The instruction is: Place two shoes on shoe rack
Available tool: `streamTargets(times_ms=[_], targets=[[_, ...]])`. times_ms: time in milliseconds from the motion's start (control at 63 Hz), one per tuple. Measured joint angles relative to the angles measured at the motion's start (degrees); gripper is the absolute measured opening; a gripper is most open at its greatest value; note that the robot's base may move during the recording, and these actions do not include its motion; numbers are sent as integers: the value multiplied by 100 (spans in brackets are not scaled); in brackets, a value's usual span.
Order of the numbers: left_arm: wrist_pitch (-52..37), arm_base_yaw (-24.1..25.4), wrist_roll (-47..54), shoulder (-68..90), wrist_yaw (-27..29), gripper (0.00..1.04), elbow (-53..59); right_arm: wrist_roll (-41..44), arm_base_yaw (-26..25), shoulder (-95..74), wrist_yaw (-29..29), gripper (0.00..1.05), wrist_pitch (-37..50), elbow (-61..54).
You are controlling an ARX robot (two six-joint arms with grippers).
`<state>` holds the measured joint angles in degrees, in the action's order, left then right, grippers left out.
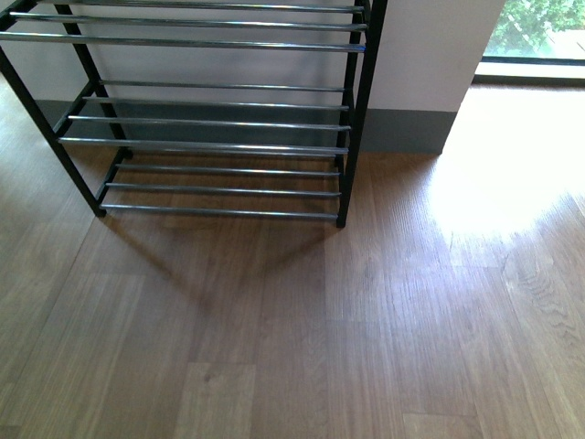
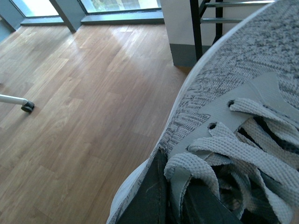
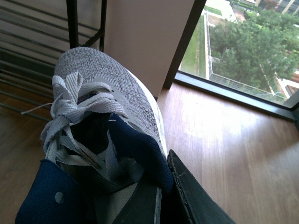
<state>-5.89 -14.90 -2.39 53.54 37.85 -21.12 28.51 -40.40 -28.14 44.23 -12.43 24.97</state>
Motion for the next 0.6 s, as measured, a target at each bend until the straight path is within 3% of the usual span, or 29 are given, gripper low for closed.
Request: streamTargets(times_ms=[603], targets=[[0,-7,0,2,-37,1,0,2,-2,-13,-87,1,0,0]])
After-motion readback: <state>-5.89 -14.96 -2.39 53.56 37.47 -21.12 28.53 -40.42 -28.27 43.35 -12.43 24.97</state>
